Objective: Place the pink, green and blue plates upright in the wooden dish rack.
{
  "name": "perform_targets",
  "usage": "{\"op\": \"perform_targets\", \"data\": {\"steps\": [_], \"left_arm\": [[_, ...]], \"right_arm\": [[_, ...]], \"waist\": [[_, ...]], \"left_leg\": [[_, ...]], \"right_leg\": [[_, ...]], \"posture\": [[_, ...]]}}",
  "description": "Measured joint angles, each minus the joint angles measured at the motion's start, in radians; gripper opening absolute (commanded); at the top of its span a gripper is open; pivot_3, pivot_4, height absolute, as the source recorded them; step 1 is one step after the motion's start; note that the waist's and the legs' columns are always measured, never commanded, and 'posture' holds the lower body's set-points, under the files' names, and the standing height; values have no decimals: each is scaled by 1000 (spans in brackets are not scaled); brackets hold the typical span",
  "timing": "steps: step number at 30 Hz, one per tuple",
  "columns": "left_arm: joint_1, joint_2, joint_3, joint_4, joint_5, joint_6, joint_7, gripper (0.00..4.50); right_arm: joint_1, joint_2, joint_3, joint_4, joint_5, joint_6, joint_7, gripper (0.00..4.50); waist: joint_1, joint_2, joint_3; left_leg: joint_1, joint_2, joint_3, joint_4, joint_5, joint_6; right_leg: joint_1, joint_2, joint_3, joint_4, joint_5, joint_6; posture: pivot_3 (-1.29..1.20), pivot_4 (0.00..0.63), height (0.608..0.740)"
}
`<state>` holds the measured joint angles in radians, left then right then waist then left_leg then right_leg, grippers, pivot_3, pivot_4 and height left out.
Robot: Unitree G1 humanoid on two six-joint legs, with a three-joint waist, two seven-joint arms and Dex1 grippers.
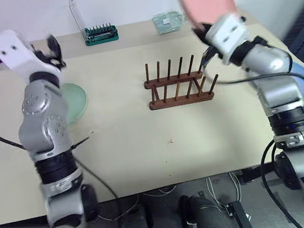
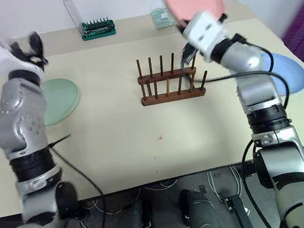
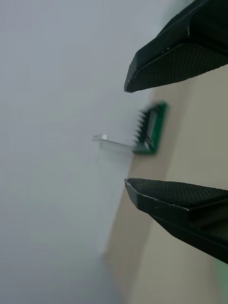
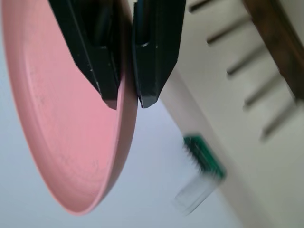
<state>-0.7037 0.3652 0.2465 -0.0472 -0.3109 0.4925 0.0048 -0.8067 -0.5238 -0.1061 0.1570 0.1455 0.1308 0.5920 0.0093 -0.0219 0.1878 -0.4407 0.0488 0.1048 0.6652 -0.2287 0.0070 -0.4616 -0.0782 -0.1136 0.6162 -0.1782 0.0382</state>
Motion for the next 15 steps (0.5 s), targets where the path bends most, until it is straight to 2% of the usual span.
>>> {"op": "perform_targets", "data": {"steps": [2, 6, 10, 15], "left_arm": [[91, 29, -69, 11, 1, -9, -134, 2920], [219, 77, -175, -11, -6, -27, -345, 2920], [323, 103, -229, -82, -36, -32, -504, 2920], [358, 100, -242, -103, -49, -30, -563, 2920]], "right_arm": [[0, 4, -89, -74, 192, 198, 23, 0], [0, 13, -197, -149, 440, 457, 7, 0], [20, 15, -269, -161, 571, 595, -47, 0], [34, 27, -334, -150, 688, 707, -110, 0]], "waist": [[5, 0, 0], [2, 0, 0], [2, 1, 1], [2, 3, 1]], "left_leg": [[0, 1, -1, 1, 0, 0], [-1, 2, -2, 1, -1, 1], [-1, 2, -2, 0, -1, 1], [-1, 2, -2, 0, -1, 1]], "right_leg": [[1, -1, -1, 0, 0, 0], [-1, -2, 0, -1, 0, -1], [-1, -2, 0, -1, 0, -1], [-2, -2, 0, 0, 0, -1]], "posture": [[0, 150, 730], [0, 150, 730], [0, 150, 730], [0, 150, 730]]}}
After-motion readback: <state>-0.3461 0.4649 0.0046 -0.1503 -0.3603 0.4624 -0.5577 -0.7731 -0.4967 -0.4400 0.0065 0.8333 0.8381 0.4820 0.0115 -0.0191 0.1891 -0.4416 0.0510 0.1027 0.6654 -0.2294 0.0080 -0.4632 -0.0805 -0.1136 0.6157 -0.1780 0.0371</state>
